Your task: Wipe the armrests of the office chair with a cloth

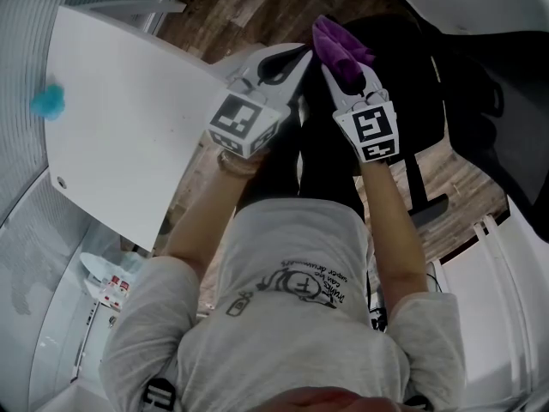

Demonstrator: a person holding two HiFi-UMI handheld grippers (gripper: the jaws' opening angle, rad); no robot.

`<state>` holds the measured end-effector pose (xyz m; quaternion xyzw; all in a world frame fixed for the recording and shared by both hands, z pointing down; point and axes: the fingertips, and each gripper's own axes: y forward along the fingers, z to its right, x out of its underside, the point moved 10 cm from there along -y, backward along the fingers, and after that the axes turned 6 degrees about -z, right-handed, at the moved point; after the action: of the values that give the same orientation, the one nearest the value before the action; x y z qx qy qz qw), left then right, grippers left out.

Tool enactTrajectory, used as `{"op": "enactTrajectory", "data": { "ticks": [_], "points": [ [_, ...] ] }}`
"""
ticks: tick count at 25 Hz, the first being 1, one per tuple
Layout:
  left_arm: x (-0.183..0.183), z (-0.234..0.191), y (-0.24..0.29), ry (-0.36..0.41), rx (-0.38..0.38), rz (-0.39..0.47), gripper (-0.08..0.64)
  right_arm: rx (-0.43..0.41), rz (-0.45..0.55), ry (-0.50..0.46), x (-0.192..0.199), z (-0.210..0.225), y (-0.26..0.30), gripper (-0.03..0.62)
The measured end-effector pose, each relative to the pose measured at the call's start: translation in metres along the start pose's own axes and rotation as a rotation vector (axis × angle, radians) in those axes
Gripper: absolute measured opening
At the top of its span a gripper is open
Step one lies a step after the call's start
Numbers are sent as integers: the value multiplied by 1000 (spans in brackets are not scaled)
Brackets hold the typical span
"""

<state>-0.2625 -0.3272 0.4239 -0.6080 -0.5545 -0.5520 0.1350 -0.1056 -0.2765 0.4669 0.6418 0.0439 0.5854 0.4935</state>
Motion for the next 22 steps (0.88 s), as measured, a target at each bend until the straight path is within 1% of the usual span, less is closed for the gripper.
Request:
{"op": "enactTrajectory", "data": {
  "ticks": [10, 15, 20, 22],
  "points": [
    [1, 5, 13, 0, 11, -12, 2, 124, 11, 41, 11, 69, -21, 26],
    [1, 7, 22, -4, 14, -17, 2, 159, 20, 50, 14, 88, -27, 26],
    [-3, 8, 32, -4, 20, -24, 2, 209, 29, 105, 20, 113, -38, 26],
    [-4, 9, 36, -2, 21, -24, 2, 223, 25, 106, 21, 122, -41, 26]
  ]
}}
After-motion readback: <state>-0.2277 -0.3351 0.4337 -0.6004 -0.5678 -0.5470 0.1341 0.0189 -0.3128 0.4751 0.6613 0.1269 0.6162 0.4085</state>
